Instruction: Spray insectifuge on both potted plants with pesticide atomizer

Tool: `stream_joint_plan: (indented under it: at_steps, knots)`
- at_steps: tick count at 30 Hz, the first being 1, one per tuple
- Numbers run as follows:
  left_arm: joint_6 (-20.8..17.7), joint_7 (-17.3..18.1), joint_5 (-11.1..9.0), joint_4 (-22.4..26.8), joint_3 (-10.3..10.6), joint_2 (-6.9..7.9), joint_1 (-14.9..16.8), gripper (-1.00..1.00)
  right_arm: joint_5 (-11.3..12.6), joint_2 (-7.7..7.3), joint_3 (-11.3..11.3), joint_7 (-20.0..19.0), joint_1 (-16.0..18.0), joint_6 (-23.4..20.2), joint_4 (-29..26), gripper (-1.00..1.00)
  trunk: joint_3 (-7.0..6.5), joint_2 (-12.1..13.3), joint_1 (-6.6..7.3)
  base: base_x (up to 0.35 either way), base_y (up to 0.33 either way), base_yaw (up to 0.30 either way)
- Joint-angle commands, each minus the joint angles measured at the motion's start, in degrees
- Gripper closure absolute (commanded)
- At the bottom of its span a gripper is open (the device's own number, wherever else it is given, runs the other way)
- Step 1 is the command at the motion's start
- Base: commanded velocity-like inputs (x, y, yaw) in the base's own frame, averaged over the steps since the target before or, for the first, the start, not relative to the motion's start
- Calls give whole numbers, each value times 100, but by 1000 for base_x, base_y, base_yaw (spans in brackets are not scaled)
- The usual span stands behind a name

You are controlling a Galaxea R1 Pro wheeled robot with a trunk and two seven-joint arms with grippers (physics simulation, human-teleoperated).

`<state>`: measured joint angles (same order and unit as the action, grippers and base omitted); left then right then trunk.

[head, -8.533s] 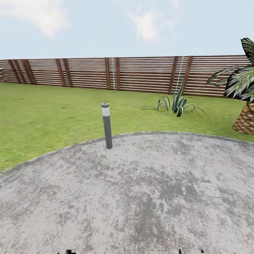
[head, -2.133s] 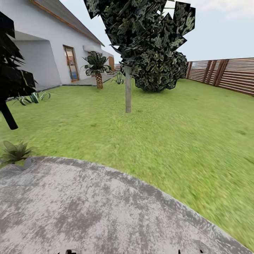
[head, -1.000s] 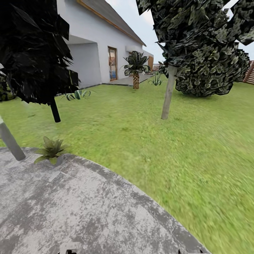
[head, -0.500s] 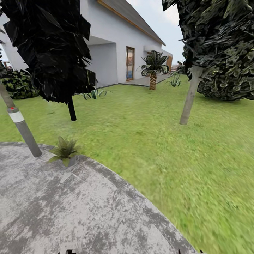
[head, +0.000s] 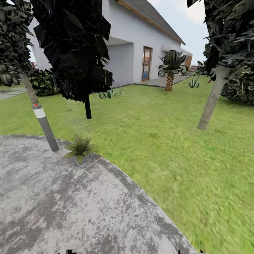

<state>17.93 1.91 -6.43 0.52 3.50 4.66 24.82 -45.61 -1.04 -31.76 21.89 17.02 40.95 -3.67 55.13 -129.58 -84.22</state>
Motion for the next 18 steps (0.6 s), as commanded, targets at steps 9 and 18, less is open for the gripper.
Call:
stream_joint_plan:
  at_steps: [9,18]
  knots:
    - [18,20,-69,-8,37,0,5,100,-62,-1,-23,43,3,10,7,-100,5,-2,1,174,60,273]
    - [18,21,-67,-8,37,0,5,100,-62,-1,-23,43,3,10,9,-100,5,-2,1,300,174,273]
